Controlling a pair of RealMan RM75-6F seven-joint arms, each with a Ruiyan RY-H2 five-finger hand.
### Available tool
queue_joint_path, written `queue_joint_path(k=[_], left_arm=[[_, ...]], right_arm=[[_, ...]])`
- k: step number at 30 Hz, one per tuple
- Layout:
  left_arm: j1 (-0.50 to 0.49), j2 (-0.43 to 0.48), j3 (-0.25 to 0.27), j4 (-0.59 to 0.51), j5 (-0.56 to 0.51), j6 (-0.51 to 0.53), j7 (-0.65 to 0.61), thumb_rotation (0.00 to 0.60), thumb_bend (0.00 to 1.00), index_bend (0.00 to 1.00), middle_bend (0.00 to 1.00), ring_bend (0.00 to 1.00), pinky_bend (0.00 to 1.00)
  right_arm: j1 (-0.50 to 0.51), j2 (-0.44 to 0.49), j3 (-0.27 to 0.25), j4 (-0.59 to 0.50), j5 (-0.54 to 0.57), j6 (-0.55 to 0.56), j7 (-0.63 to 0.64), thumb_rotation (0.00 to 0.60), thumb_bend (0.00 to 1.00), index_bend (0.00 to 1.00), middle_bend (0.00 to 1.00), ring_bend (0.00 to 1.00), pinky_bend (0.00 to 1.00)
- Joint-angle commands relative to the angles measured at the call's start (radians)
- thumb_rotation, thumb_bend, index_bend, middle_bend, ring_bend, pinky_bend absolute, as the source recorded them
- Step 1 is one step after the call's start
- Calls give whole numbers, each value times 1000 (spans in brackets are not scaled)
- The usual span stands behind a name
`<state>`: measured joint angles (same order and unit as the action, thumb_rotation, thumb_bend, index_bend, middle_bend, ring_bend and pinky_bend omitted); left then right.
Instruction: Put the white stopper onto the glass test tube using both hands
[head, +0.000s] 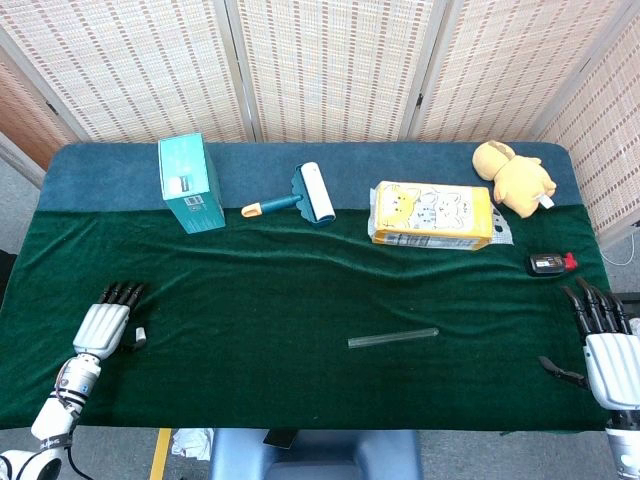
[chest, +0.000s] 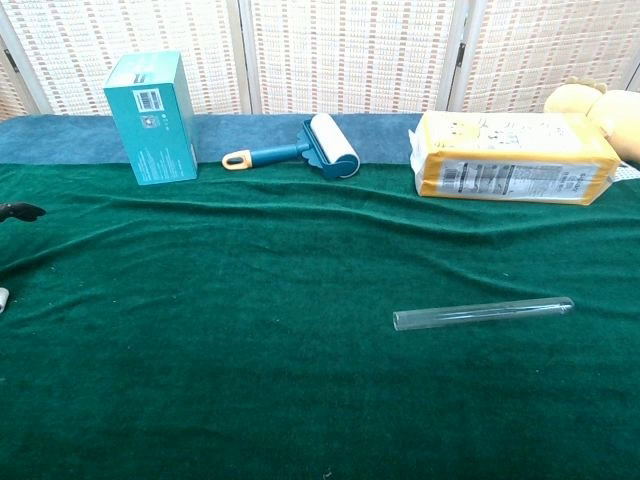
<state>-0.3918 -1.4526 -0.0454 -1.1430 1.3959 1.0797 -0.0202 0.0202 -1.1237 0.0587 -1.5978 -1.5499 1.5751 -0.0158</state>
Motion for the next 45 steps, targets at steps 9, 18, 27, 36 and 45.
queue_joint_path(k=[9, 18, 27, 36, 45], left_arm=[[-16, 3, -22, 23, -23, -16, -18, 600, 239, 0, 120, 53, 0], [-35, 21, -49, 25, -65, -50, -7, 600, 239, 0, 120, 53, 0], [-52, 22, -59, 36, -83, -72, 3, 600, 239, 3, 120, 53, 0], [-49, 51, -63, -4, -88, -60, 0, 600, 239, 0, 120, 53, 0], [-19, 145, -45, -134, -33, 16, -19, 600, 246, 115, 291, 213, 69]], right_arm=[[-6, 0, 0, -2, -1, 8, -3, 544, 143, 0, 10, 40, 0], [-7, -2, 2, 0, 2, 8, -4, 544, 144, 0, 10, 42, 0], [-9, -3, 2, 0, 5, 8, -5, 544, 144, 0, 10, 44, 0], [-10, -4, 4, 4, 5, 9, -1, 544, 144, 0, 10, 44, 0], [-8, 4, 5, 3, -7, 13, 4, 543, 143, 0, 10, 44, 0]])
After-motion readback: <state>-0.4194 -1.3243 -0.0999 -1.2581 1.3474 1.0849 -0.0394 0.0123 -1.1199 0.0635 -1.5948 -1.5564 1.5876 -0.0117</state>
